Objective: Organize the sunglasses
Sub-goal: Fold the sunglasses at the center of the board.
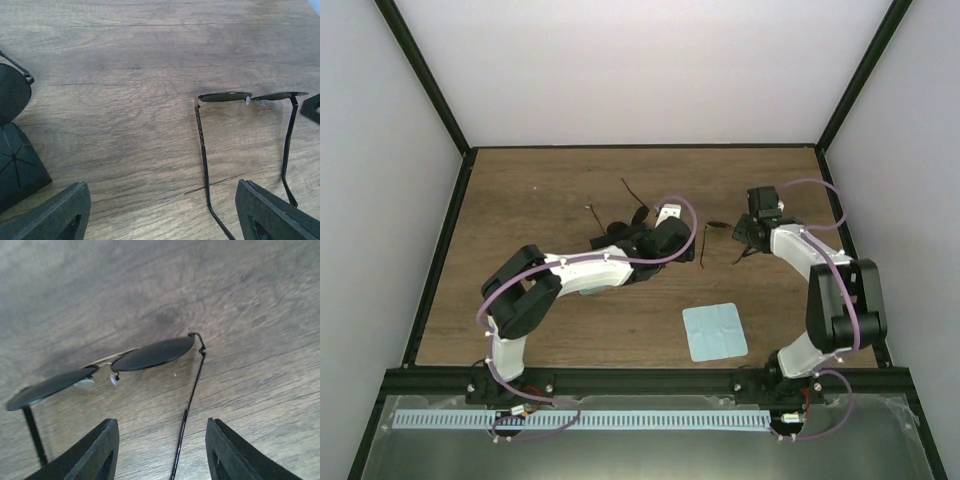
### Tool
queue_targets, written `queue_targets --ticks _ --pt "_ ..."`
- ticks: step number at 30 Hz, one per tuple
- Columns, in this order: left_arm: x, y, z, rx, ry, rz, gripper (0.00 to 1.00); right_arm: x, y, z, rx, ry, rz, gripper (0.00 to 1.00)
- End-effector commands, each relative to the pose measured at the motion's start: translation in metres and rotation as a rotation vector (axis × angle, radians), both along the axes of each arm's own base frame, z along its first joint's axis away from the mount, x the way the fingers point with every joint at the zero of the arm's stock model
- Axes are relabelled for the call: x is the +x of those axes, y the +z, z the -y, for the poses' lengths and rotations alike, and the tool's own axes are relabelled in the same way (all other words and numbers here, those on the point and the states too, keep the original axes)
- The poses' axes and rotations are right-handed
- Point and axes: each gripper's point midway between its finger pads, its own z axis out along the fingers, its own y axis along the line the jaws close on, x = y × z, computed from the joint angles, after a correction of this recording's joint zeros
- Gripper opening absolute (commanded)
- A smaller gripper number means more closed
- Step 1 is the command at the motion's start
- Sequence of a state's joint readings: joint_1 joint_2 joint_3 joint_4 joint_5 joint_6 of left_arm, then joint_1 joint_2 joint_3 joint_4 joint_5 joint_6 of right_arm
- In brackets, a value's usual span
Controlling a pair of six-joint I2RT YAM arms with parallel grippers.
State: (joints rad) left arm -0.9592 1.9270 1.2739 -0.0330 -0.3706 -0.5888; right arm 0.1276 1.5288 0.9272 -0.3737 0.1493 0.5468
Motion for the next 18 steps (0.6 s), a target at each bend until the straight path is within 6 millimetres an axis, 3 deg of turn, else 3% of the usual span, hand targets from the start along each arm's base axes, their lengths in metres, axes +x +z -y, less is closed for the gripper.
queue_targets --ticks 1,9,18 --pt "-0.001 0.002 0.004 -0.025 -0.036 0.01 0.81 0.014 -0.006 0.003 -0.037 -0.008 -0.023 0.49" --pt "-0.011 -0.006 0.006 -0.056 -0.086 -0.018 0.8 0.018 -0.034 0.01 -0.075 -0.022 -0.105 0.46" --pt "-0.021 0.005 -0.004 -0.071 -0.088 -0.018 0.78 0.018 -0.065 0.015 -0.032 -0.025 -0.185 0.44"
